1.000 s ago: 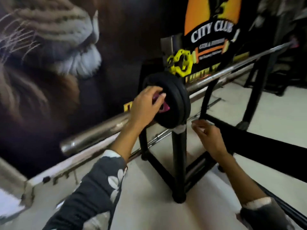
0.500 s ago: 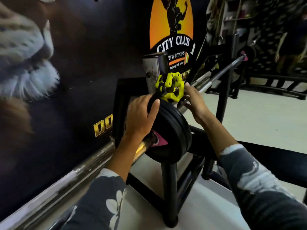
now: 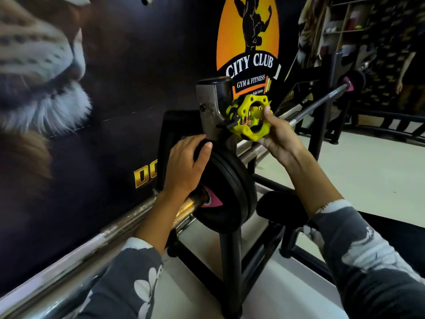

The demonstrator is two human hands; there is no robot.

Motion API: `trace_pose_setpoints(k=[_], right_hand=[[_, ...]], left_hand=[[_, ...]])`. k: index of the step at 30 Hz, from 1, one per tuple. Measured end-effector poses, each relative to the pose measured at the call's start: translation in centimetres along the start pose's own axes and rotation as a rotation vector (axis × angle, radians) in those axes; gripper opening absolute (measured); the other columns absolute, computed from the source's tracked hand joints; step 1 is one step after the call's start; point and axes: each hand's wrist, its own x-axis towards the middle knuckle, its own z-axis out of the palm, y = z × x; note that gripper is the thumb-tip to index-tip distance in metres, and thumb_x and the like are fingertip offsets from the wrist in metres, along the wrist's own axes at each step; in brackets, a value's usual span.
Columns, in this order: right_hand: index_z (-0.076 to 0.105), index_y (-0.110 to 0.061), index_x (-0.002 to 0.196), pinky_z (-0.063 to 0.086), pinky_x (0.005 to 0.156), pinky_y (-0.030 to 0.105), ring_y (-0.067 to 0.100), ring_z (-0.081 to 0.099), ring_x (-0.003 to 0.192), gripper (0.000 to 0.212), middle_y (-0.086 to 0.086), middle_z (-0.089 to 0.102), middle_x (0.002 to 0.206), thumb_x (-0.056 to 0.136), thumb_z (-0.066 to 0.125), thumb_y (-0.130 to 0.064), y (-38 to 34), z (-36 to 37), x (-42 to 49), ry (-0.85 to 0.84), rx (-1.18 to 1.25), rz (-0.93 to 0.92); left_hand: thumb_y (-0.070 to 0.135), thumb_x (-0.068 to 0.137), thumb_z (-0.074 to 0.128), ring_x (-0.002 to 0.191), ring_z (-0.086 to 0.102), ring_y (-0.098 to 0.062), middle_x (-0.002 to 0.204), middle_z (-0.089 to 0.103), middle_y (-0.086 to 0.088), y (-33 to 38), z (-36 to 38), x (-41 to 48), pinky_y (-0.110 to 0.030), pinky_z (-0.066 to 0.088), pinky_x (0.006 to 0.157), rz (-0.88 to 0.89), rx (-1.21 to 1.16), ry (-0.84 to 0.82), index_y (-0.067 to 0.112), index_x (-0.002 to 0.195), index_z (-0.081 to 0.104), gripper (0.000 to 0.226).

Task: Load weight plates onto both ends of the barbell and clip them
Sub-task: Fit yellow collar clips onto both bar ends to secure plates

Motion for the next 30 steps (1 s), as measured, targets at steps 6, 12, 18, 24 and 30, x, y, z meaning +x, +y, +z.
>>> trace_pose_setpoints(k=[6, 12, 18, 24, 30], right_hand=[[0.064, -0.010, 0.094, 0.060, 0.075, 0.031, 0.009, 0.069, 0.075, 0.024, -0.005, 0.074, 0.075, 0.085, 0.053, -0.029, 1.4, -3.0, -7.3, 0.055, 0.063, -0.096], [0.064, -0.008, 0.100, 0.057, 0.084, 0.034, 0.016, 0.065, 0.090, 0.036, 0.006, 0.067, 0.096, 0.075, 0.058, -0.033, 4.0, -4.3, -15.2, 0.329, 0.126, -0.146], [0.059, -0.005, 0.116, 0.050, 0.084, 0.037, 0.033, 0.061, 0.104, 0.056, 0.021, 0.063, 0.116, 0.077, 0.063, -0.046, 7.7, -2.5, -23.8, 0.560, -0.042, -0.184], [0.059, -0.012, 0.115, 0.057, 0.069, 0.027, 0.017, 0.067, 0.094, 0.036, 0.008, 0.066, 0.105, 0.093, 0.046, -0.036, 10.7, 1.8, -32.4, 0.703, -0.147, -0.186], [0.053, -0.020, 0.126, 0.054, 0.079, 0.032, 0.017, 0.059, 0.102, 0.040, 0.006, 0.063, 0.110, 0.089, 0.050, -0.036, 11.1, 6.8, -39.7, 0.688, -0.494, -0.156]], left_hand=[[0.034, 0.091, 0.045, 0.115, 0.050, -0.013, 0.120, 0.060, -0.005, 2.3, 0.5, -2.2, -0.020, 0.036, 0.101, 0.094, -0.075, 0.206, 0.007, 0.116, 0.060, 0.039], [0.028, 0.086, 0.063, 0.077, 0.061, -0.004, 0.091, 0.069, -0.004, 6.8, 5.5, -11.3, -0.014, 0.050, 0.067, 0.064, -0.493, -0.073, 0.006, 0.096, 0.066, 0.025], [0.006, 0.082, 0.067, 0.096, 0.063, -0.004, 0.102, 0.068, 0.008, 7.9, 6.8, -15.4, -0.015, 0.051, 0.078, -0.301, -1.123, -0.539, 0.004, 0.114, 0.056, 0.033], [-0.002, 0.076, 0.070, 0.079, 0.067, -0.005, 0.078, 0.073, 0.009, 7.6, 2.7, -20.4, -0.025, 0.056, 0.077, -0.385, -1.275, -0.653, 0.012, 0.090, 0.064, 0.020], [-0.001, 0.066, 0.076, 0.078, 0.066, -0.009, 0.082, 0.072, 0.003, 5.3, -3.6, -24.3, -0.022, 0.055, 0.072, -0.292, -1.285, -0.814, 0.013, 0.093, 0.063, 0.033]])
